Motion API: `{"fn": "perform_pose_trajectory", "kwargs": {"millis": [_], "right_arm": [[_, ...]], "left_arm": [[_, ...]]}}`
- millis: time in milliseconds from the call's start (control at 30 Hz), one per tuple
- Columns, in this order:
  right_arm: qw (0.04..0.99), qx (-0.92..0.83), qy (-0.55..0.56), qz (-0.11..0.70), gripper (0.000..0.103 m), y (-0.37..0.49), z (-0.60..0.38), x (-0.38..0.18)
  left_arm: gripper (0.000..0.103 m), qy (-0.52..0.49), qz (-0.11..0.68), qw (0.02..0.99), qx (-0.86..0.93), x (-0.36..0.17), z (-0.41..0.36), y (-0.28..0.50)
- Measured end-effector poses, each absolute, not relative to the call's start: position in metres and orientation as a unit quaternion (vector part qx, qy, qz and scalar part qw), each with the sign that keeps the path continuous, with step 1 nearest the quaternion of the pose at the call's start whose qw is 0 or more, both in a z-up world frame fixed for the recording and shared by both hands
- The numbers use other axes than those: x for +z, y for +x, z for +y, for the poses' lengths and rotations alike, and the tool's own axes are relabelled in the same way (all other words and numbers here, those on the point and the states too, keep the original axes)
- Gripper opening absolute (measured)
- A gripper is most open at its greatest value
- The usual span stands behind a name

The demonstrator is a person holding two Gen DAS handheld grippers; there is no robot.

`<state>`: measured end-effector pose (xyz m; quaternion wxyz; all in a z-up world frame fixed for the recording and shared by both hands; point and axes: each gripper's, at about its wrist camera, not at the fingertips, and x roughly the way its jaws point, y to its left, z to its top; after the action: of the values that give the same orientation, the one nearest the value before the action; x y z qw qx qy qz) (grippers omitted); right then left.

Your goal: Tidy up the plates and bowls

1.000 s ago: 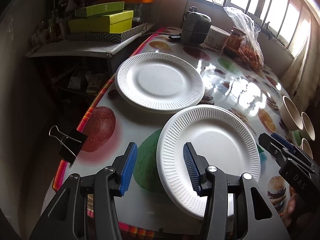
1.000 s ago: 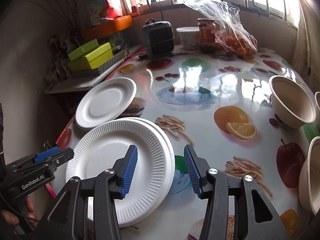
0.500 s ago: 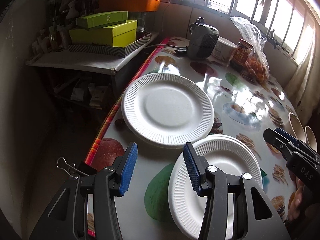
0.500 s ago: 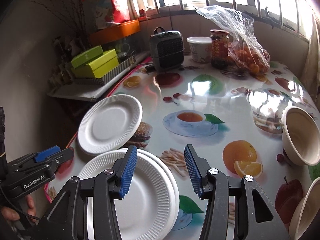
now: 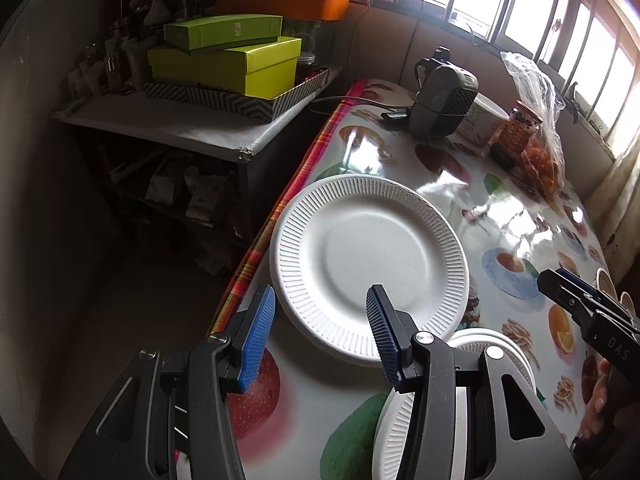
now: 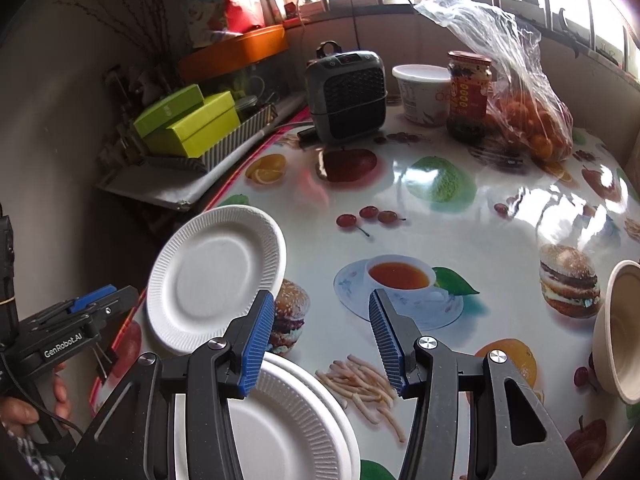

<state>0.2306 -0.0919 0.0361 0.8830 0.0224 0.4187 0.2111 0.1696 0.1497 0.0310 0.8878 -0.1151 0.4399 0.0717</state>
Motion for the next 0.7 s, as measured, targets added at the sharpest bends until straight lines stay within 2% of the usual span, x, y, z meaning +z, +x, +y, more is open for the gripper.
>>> {"fn": "perform_pose_trajectory", "kwargs": {"millis": [700], "right_arm": [[0.833,0.290,0.018,0.471,0.049,0.275,-0.045,0.002]], "left_arm": [[0.049,-0.167,0.470,0.862,0.088,0.002,0.190,0.205]]}}
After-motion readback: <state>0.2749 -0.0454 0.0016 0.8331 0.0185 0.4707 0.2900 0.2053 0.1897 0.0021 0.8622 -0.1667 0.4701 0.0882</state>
